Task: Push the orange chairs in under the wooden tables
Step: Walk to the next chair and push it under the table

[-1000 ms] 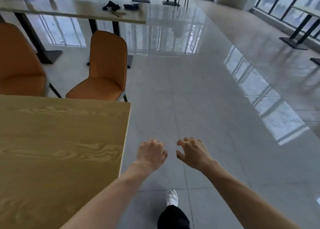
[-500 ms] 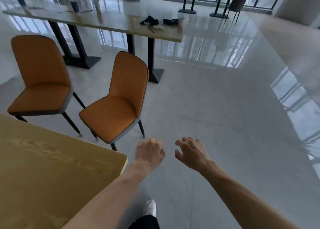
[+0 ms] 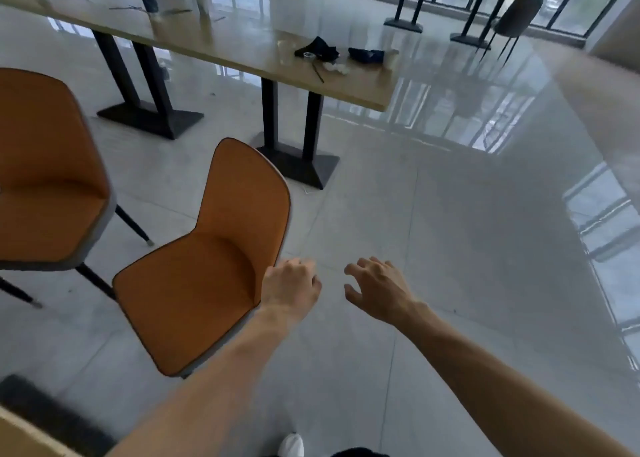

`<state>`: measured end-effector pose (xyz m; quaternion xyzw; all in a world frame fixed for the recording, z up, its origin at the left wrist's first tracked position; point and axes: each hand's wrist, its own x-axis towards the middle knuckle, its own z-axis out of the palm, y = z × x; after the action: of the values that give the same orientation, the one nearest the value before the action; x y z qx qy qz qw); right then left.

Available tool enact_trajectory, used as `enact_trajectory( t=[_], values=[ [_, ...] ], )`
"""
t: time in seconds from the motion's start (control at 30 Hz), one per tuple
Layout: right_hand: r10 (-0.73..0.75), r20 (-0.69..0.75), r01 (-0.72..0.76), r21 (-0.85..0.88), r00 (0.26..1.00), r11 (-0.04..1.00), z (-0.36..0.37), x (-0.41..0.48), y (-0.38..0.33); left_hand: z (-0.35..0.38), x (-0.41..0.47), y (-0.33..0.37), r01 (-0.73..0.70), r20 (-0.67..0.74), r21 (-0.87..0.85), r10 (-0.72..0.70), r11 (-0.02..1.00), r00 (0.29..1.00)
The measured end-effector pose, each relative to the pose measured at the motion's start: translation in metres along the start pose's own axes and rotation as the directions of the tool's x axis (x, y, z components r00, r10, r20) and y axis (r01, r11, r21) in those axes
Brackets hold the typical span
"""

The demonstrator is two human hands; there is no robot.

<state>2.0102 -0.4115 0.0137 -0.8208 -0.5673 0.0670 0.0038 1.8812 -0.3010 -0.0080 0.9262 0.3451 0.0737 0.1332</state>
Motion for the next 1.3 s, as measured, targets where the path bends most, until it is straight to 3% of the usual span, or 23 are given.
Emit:
enact_trajectory(
  t=[0.33, 0.47, 0.67, 0.73, 0.77, 0.83, 0.87, 0.93, 0.97, 1.03, 1.07, 1.13, 1.17, 1.23, 1.27, 1.3],
  values=[
    [-0.285, -0.008, 0.285, -0.003, 0.958, 0.959, -0.023, 0.208, 0.066, 0.008, 0.164, -0.027, 0.250, -0.150, -0.089, -0.261, 0.964, 0.954],
    [-0.444, -0.003, 0.444, -0.003, 0.896, 0.896, -0.026, 0.289, 0.088, 0.018, 0.222, -0.036, 0.453, -0.131, -0.104, -0.464, 0.885, 0.876],
    [-0.660, 0.045, 0.661, -0.002, 0.750, 0.750, -0.032, 0.393, 0.113, 0.033, 0.283, -0.041, 0.710, -0.024, -0.175, -0.724, 0.682, 0.689],
    [-0.743, 0.076, 0.745, 0.009, 0.665, 0.667, -0.032, 0.436, 0.109, 0.035, 0.303, -0.046, 0.790, -0.006, -0.214, -0.809, 0.575, 0.588],
    [-0.750, 0.078, 0.753, -0.006, 0.657, 0.659, -0.034, 0.437, 0.107, 0.036, 0.304, -0.045, 0.793, 0.001, -0.210, -0.812, 0.571, 0.584],
    [-0.822, 0.089, 0.825, -0.007, 0.563, 0.565, -0.030, 0.470, 0.092, 0.040, 0.316, -0.053, 0.839, 0.003, -0.228, -0.861, 0.494, 0.508],
    [-0.825, 0.089, 0.829, -0.008, 0.558, 0.560, -0.033, 0.472, 0.090, 0.040, 0.319, -0.051, 0.837, 0.005, -0.219, -0.858, 0.501, 0.514],
    [-0.892, 0.109, 0.897, 0.010, 0.438, 0.442, -0.024, 0.506, 0.067, 0.047, 0.332, -0.064, 0.881, 0.007, -0.236, -0.906, 0.409, 0.423],
    [-0.902, 0.111, 0.907, 0.009, 0.418, 0.421, -0.026, 0.508, 0.065, 0.046, 0.334, -0.064, 0.882, 0.007, -0.222, -0.904, 0.416, 0.428],
    [-0.951, 0.159, 0.962, 0.013, 0.267, 0.272, -0.016, 0.538, 0.040, 0.059, 0.344, -0.074, 0.919, -0.008, -0.233, -0.946, 0.317, 0.325],
    [-0.955, 0.162, 0.968, 0.004, 0.247, 0.251, -0.016, 0.539, 0.040, 0.060, 0.346, -0.071, 0.923, -0.011, -0.222, -0.947, 0.315, 0.321],
    [-0.973, 0.207, 0.994, -0.038, 0.105, 0.099, -0.005, 0.566, 0.016, 0.069, 0.356, -0.080, 0.942, -0.017, -0.259, -0.976, 0.214, 0.217],
    [-0.973, 0.215, 0.995, -0.060, 0.087, 0.076, -0.006, 0.567, 0.016, 0.070, 0.358, -0.078, 0.943, -0.013, -0.246, -0.974, 0.224, 0.228],
    [-0.963, 0.259, 0.992, -0.082, -0.068, -0.092, 0.001, 0.589, -0.006, 0.072, 0.366, -0.084, 0.959, -0.024, -0.242, -0.989, 0.144, 0.143],
    [-0.957, 0.277, 0.988, -0.100, -0.086, -0.118, 0.002, 0.591, -0.006, 0.071, 0.366, -0.083, 0.959, -0.031, -0.238, -0.988, 0.154, 0.151],
    [-0.935, 0.320, 0.977, -0.100, -0.150, -0.191, 0.003, 0.597, -0.014, 0.069, 0.367, -0.082, 0.962, -0.033, -0.253, -0.995, 0.103, 0.097]
  ],
)
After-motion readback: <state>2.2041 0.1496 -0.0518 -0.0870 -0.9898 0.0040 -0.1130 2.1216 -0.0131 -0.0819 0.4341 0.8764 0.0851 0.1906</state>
